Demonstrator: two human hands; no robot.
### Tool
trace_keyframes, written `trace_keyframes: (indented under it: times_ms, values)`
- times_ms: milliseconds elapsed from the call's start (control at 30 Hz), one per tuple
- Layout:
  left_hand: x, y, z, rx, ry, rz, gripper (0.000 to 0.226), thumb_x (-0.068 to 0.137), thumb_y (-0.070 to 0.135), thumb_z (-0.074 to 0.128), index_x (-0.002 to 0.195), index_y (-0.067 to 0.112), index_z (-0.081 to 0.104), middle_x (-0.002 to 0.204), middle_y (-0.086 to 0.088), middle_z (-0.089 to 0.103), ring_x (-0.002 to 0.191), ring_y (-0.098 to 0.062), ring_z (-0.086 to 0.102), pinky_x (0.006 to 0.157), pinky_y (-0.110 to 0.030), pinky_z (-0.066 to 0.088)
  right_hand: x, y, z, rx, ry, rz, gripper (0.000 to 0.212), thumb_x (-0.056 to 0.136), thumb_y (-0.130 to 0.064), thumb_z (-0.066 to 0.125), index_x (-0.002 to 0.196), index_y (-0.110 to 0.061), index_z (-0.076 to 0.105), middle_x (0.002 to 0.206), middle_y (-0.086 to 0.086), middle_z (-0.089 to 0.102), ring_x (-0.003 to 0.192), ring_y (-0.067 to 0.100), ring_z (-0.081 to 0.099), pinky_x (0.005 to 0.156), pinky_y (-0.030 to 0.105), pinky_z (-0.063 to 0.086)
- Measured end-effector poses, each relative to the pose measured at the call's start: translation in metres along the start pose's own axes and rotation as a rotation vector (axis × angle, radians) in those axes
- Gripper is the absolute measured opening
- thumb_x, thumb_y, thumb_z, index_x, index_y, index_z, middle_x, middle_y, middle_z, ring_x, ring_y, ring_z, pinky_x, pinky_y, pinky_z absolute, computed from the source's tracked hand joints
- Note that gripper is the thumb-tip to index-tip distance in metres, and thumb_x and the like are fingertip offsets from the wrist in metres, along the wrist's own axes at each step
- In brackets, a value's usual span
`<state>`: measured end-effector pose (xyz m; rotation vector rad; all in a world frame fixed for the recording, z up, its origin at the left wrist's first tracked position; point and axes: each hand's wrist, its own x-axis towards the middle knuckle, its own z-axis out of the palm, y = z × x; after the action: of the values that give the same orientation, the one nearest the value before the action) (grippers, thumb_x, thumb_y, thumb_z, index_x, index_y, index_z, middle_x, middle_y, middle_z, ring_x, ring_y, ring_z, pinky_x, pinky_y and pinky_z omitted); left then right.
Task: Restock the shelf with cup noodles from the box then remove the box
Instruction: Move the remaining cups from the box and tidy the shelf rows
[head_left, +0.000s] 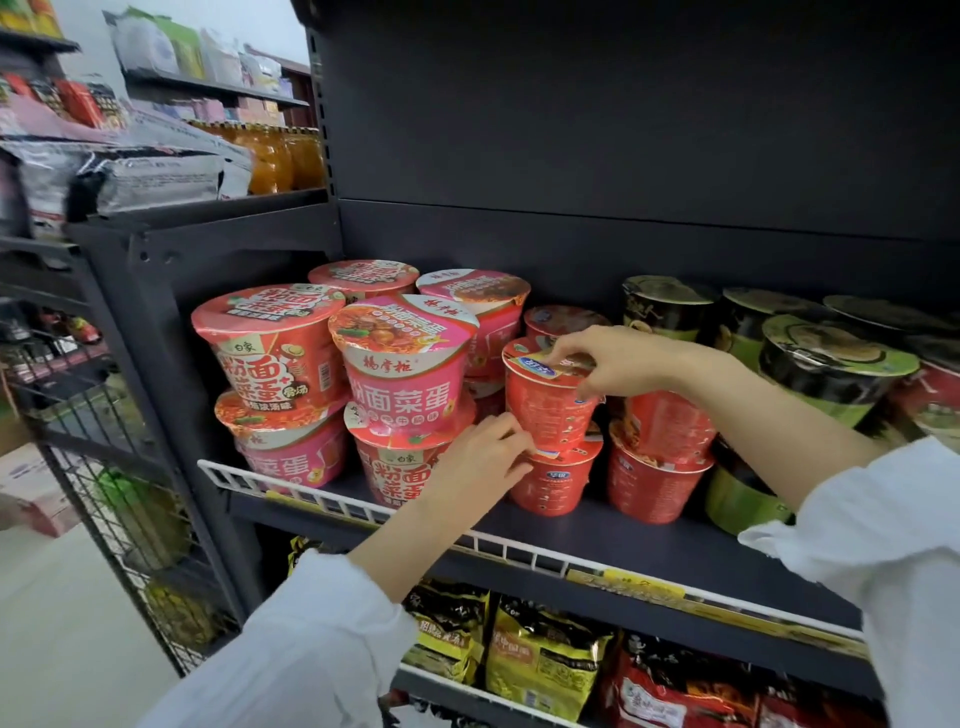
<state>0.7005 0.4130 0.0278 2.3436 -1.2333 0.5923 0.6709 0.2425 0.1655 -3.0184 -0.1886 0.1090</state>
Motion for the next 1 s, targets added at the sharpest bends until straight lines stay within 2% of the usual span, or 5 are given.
trace_keyframes:
  times_ms: [100, 367, 600, 867, 1000]
  values:
    - [-0.007, -0.003, 0.002, 0.018, 0.010, -0.017, 0.020, 0.079, 0.009, 0.071, 0.100, 0.007, 0.070, 0.099, -0.006, 0.067, 0.086, -0.023, 0.066, 0.072, -0.033, 0.053, 0.001, -0.006, 0.014, 0.069, 0.136, 0.016, 0.044, 0.085, -0.054, 0.057, 0.112, -0.020, 0.053, 0.109, -0.002, 0.057, 0.093, 0.014, 0.051, 0.075, 0.029, 0.040]
    - [-0.001, -0.003, 0.001, 0.010, 0.023, 0.097, 0.011, 0.069, 0.010, 0.075, 0.080, 0.011, 0.073, 0.077, -0.002, 0.065, 0.069, -0.020, 0.063, 0.060, -0.031, 0.054, -0.009, 0.000, -0.004, 0.256, -0.165, -0.057, 0.063, 0.090, -0.016, 0.062, 0.146, -0.024, 0.035, 0.149, -0.006, 0.039, 0.136, 0.011, 0.038, 0.114, 0.031, 0.031]
    - [-0.001, -0.010, 0.000, 0.010, 0.029, -0.062, 0.022, 0.081, 0.023, 0.072, 0.098, 0.010, 0.066, 0.101, -0.002, 0.061, 0.092, -0.018, 0.057, 0.082, -0.032, 0.049, 0.001, -0.009, 0.017, 0.150, 0.185, -0.050, 0.031, 0.079, -0.052, 0.067, 0.083, -0.024, 0.053, 0.083, -0.010, 0.053, 0.083, 0.013, 0.051, 0.061, 0.022, 0.038]
    - [0.000, -0.009, -0.002, 0.165, -0.051, 0.014, 0.022, 0.068, 0.022, 0.081, 0.081, 0.010, 0.067, 0.080, -0.004, 0.064, 0.071, -0.023, 0.065, 0.064, -0.034, 0.050, -0.009, 0.011, 0.001, 0.359, -0.146, -0.102, 0.035, 0.087, -0.003, 0.063, 0.116, -0.022, 0.056, 0.145, -0.006, 0.043, 0.136, 0.008, 0.037, 0.113, 0.027, 0.031]
    - [0.006, 0.006, -0.007, 0.169, -0.092, -0.005, 0.029, 0.080, 0.030, 0.071, 0.101, 0.010, 0.064, 0.102, -0.004, 0.060, 0.097, -0.020, 0.057, 0.081, -0.033, 0.045, -0.003, -0.002, 0.013, 0.196, 0.072, -0.105, 0.045, 0.086, -0.036, 0.065, 0.129, -0.024, 0.054, 0.135, -0.008, 0.051, 0.126, 0.010, 0.046, 0.104, 0.027, 0.038]
